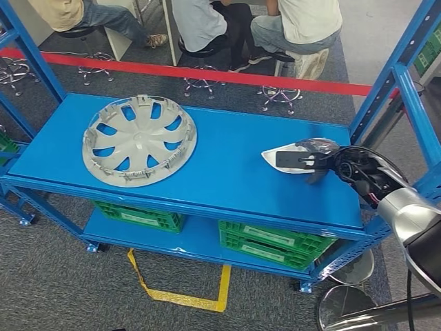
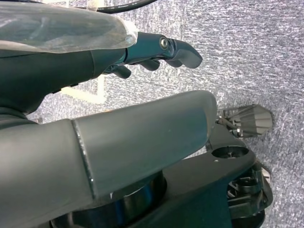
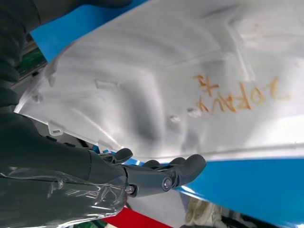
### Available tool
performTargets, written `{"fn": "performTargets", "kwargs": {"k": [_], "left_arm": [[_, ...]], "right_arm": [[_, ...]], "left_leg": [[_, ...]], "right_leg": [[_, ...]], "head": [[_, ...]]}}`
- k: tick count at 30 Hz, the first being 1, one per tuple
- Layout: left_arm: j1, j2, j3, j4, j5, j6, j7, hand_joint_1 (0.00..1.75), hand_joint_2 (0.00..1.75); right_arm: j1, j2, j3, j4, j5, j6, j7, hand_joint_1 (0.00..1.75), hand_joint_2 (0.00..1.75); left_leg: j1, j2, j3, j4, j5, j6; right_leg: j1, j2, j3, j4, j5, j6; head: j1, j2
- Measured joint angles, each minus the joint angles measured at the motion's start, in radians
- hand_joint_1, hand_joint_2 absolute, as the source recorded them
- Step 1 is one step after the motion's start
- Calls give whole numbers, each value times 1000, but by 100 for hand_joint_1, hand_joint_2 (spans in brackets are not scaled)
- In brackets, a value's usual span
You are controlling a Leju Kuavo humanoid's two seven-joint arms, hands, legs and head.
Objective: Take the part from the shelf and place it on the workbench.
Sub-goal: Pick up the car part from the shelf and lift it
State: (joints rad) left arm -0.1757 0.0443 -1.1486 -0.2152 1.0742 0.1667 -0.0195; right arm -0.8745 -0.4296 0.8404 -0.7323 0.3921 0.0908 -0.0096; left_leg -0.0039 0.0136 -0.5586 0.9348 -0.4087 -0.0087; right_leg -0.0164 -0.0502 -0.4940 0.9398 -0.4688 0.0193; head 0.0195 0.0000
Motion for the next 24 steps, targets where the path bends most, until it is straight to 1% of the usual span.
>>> {"fn": "performTargets", "kwargs": {"k": [14, 24], "left_arm": [[-1, -2, 0, 0, 0, 0, 0, 0, 0], [0, -2, 0, 0, -1, 0, 0, 0, 0]], "right_arm": [[-9, 6, 46, 34, 9, 52, 6, 0, 175], [-12, 9, 66, 45, -1, 47, 1, 0, 175]], "left_leg": [[0, 0, 0, 0, 0, 0], [0, 0, 0, 0, 0, 0]], "right_leg": [[0, 0, 0, 0, 0, 0], [0, 0, 0, 0, 0, 0]], "head": [[0, 0], [0, 0]]}}
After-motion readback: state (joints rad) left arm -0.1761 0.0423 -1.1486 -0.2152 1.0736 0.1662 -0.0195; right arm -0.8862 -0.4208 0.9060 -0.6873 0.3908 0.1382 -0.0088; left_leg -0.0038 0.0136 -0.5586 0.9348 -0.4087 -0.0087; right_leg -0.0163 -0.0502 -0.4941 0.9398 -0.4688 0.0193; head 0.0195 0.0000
